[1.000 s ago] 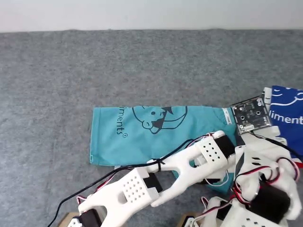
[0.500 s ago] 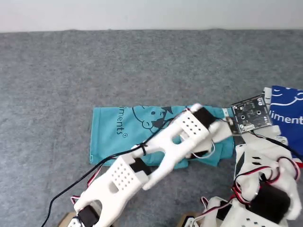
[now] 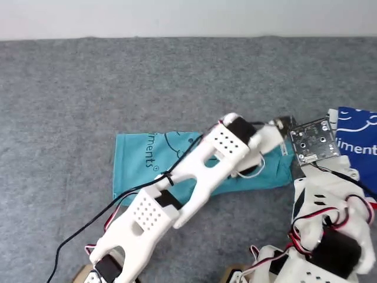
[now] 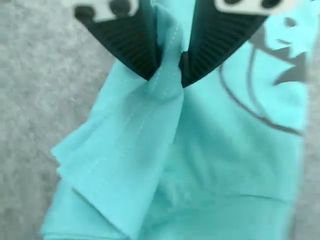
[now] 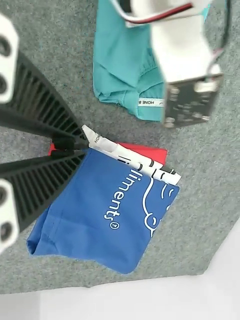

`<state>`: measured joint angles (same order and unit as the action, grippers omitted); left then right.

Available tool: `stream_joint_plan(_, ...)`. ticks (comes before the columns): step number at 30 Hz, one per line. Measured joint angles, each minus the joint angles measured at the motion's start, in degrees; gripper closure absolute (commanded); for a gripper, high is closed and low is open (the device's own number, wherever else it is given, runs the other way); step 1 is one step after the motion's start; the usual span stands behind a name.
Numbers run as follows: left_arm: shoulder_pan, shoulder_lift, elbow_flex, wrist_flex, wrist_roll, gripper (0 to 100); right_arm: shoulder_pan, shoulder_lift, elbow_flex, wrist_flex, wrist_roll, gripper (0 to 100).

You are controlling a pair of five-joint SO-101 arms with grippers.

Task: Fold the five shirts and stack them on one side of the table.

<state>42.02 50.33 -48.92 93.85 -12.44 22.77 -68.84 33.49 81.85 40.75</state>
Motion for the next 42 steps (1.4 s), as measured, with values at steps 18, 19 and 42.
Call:
stream_joint_plan(18,-8.62,1.58,-1.67,0.70,4.66,85,0.00,0.00,0.00,0.00,0.00,99.0)
stream_joint_plan(19,-9.14,1.58,-1.67,0.79,4.66,86,0.00,0.00,0.00,0.00,0.00,99.0)
stream_joint_plan(42,-8.88,-4.57,-2.90,5.19,4.92,87,-2.81,0.18,4.92,-1.23,0.00,99.0)
